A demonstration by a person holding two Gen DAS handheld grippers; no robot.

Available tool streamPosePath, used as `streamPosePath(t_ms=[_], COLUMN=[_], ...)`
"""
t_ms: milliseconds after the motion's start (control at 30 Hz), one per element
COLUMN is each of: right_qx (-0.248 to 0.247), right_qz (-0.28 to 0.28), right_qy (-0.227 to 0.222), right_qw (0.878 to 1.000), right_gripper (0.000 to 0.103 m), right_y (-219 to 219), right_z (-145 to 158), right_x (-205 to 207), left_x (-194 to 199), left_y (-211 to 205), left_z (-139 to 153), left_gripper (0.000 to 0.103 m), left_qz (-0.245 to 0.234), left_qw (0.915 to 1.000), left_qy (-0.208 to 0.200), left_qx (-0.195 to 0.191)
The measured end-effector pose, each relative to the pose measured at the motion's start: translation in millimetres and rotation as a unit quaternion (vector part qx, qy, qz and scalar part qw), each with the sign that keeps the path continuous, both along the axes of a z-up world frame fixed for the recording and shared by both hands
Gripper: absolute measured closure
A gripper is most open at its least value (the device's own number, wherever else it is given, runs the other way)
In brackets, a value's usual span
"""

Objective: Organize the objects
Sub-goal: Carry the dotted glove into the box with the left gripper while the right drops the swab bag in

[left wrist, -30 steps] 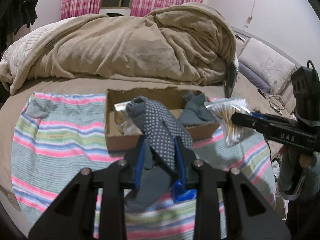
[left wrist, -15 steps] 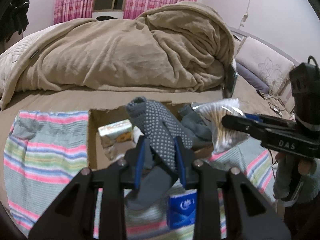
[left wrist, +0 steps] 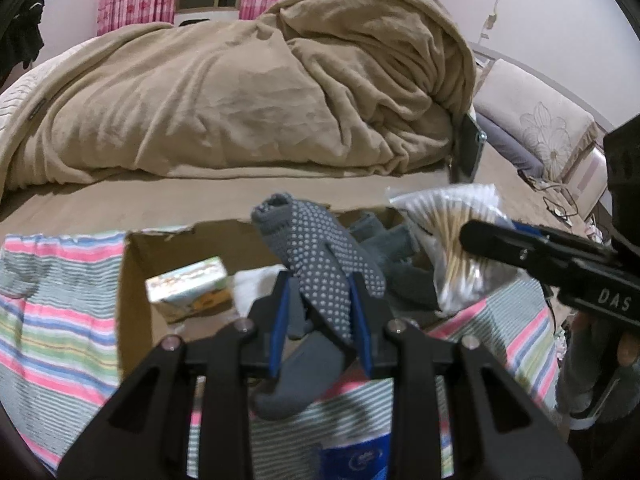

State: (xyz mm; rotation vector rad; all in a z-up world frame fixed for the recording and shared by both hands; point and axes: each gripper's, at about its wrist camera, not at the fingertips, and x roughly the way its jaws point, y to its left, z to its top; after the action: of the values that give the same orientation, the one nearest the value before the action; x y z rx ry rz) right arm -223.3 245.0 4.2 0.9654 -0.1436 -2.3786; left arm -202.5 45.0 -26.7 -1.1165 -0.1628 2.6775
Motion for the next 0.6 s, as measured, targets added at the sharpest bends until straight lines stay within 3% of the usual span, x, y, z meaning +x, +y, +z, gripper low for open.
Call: streamPosePath(t_ms=[433,600], right_qx=[-0.024,-0.023], right_qz=[-0.020,-0.023], right_qy=[0.003,0.002], right_qw=[1.000,0.999], right_gripper=[0.067,0.067], right_y=[23.1,24.7], right_z=[-2.5,-1.8], right_x=[-11.6,-11.2], left_x=[-43.0,-48.9], left_y=[25.9,22.8], left_z=[-34.9,-43.4], left_gripper=[0.072,0.065], left_qz=[-0.007,-0.004], left_qw=[0.9993,0.9982], left_qy=[-0.036,-0.060], left_qx=[0.001,0.002])
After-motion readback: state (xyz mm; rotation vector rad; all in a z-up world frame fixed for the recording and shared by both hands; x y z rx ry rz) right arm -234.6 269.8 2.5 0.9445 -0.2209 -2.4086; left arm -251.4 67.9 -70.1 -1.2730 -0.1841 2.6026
